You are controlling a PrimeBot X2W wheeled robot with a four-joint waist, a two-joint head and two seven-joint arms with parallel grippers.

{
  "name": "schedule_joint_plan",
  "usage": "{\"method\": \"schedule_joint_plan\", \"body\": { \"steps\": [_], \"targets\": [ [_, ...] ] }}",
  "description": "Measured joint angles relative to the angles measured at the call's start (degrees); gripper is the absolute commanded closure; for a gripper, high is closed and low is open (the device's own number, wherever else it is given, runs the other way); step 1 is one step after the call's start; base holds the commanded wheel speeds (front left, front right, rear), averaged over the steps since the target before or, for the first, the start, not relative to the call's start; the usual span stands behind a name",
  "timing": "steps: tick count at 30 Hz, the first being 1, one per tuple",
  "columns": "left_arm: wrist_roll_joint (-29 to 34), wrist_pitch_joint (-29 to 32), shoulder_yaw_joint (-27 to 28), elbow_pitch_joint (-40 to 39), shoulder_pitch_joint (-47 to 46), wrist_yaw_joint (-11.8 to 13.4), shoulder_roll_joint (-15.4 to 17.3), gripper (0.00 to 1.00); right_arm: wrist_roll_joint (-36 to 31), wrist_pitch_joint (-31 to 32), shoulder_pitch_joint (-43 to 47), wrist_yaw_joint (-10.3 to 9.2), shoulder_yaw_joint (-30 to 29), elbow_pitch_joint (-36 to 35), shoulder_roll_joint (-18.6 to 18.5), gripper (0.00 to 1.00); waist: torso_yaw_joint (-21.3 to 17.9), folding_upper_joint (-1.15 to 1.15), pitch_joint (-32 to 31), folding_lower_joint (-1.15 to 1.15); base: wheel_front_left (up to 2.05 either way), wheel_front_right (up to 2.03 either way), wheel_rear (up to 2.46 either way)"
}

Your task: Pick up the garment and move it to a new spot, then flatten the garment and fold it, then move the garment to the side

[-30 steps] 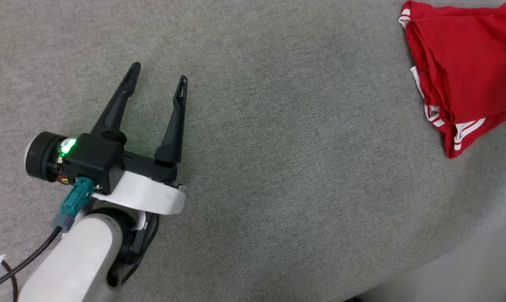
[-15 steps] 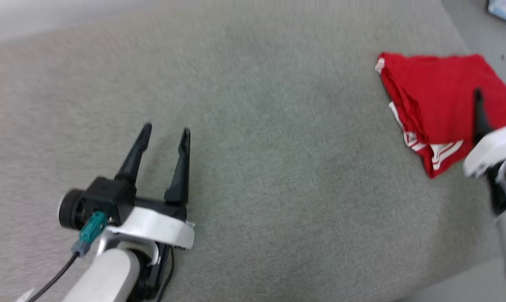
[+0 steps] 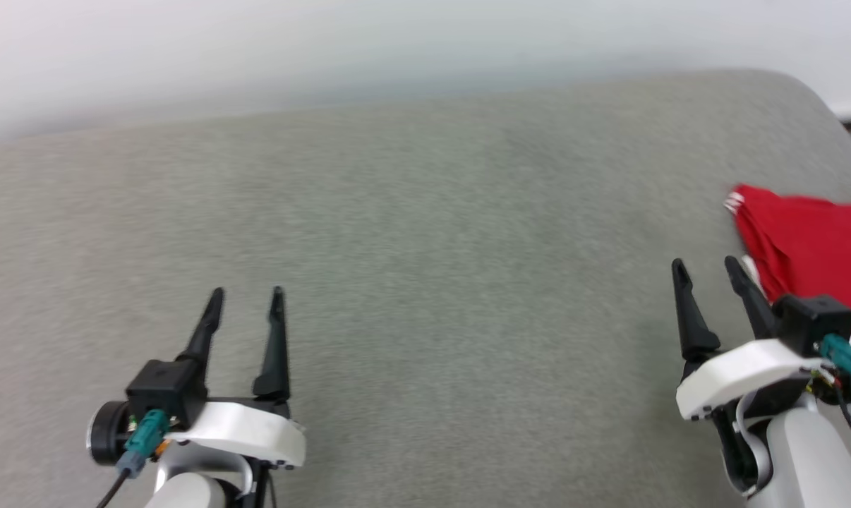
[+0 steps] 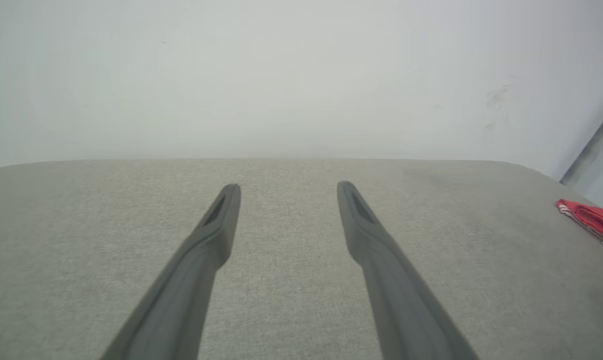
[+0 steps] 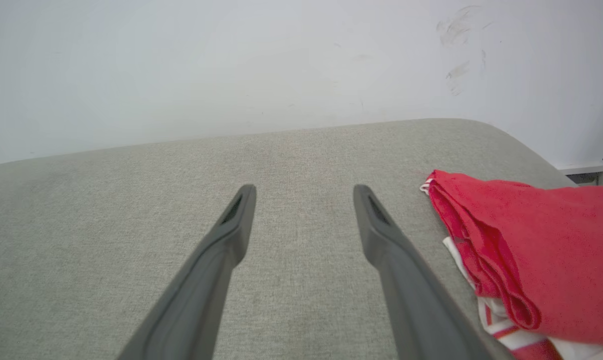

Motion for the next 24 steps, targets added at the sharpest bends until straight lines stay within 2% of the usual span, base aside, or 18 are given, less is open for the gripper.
{"method": "schedule_joint_plan", "body": {
  "steps": [5, 10, 17, 24],
  "targets": [
    [0.42, -0.41, 1.96, 0.89, 1.96, 0.76, 0.82, 0.0, 0.31, 2.49, 4.22, 0.0, 0.74, -8.32, 1.05, 0.0, 4.1, 0.0, -2.31, 0.0, 0.0, 0.0, 0.0],
    [0.45, -0.47, 3.19, 1.57, 4.21, 0.92, 1.74, 0.0, -0.02, 5.79, 9.15, 0.0, 0.26, -16.05, 1.59, 0.0, 5.97, 0.0, -5.32, 0.0, 0.0, 0.0, 0.0],
    [0.76, -0.53, 1.9, 2.32, 7.26, 0.79, 1.45, 0.0, -0.33, 9.53, 17.44, -0.01, 0.02, -23.59, 2.04, 0.0, 6.16, 0.0, -9.09, 0.0, 0.0, 0.0, 0.0],
    [0.77, -0.53, 1.46, 3.13, 8.28, 0.55, 0.83, 0.0, -1.04, 11.4, 20.19, 0.0, 0.09, -26.83, 2.29, 0.0, 5.62, 0.0, -10.39, 0.0, 0.0, 0.0, 0.0]
  ]
}}
